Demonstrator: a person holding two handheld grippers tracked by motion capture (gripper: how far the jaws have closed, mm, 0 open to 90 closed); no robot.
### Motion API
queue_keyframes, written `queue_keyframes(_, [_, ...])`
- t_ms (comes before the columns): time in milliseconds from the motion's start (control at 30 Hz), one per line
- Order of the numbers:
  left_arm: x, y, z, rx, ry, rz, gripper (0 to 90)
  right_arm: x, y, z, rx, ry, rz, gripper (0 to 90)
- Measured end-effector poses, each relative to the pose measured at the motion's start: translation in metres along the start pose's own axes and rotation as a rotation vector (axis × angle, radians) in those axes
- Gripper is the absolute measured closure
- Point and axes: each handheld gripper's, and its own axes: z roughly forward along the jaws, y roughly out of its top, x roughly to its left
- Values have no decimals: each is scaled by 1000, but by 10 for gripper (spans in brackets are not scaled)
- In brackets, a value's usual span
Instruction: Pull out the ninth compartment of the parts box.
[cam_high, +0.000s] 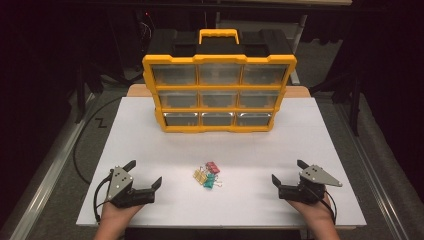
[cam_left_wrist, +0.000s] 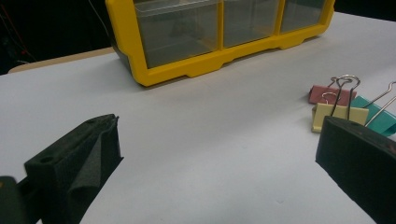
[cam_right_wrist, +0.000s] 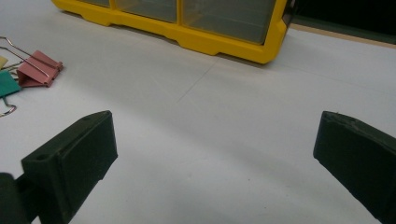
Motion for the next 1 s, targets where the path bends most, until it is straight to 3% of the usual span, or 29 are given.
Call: queue_keyframes(1000, [-4,-1,2,4,-11,3,8,-1,-1,4,7,-5,-5,5])
